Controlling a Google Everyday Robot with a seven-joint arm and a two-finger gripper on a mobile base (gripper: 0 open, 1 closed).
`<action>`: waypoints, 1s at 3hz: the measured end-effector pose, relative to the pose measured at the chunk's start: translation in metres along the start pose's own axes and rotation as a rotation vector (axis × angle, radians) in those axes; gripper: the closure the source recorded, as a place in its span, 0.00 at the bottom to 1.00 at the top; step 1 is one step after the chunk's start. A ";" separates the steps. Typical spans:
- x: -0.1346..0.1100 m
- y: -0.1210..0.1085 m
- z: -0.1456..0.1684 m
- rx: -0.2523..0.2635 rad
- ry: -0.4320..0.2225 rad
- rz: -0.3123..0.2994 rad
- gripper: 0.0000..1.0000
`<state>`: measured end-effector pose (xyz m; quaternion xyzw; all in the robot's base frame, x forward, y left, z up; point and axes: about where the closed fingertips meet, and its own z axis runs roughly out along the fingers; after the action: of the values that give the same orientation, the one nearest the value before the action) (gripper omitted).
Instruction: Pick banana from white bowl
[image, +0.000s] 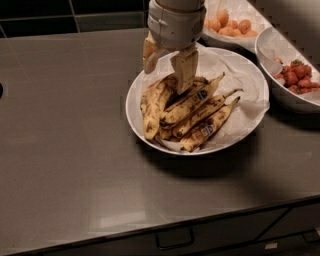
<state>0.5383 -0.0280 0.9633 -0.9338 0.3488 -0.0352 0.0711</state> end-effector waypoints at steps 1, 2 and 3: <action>0.000 0.002 0.004 -0.006 -0.010 0.003 0.42; 0.000 0.005 0.007 -0.011 -0.018 0.007 0.42; 0.000 0.005 0.009 -0.015 -0.022 0.008 0.42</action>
Offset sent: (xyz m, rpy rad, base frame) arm -0.0280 -0.0236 -0.0145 -0.0642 0.1301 -0.0070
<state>0.5360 -0.0310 0.9539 -0.9333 0.3519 -0.0222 0.0679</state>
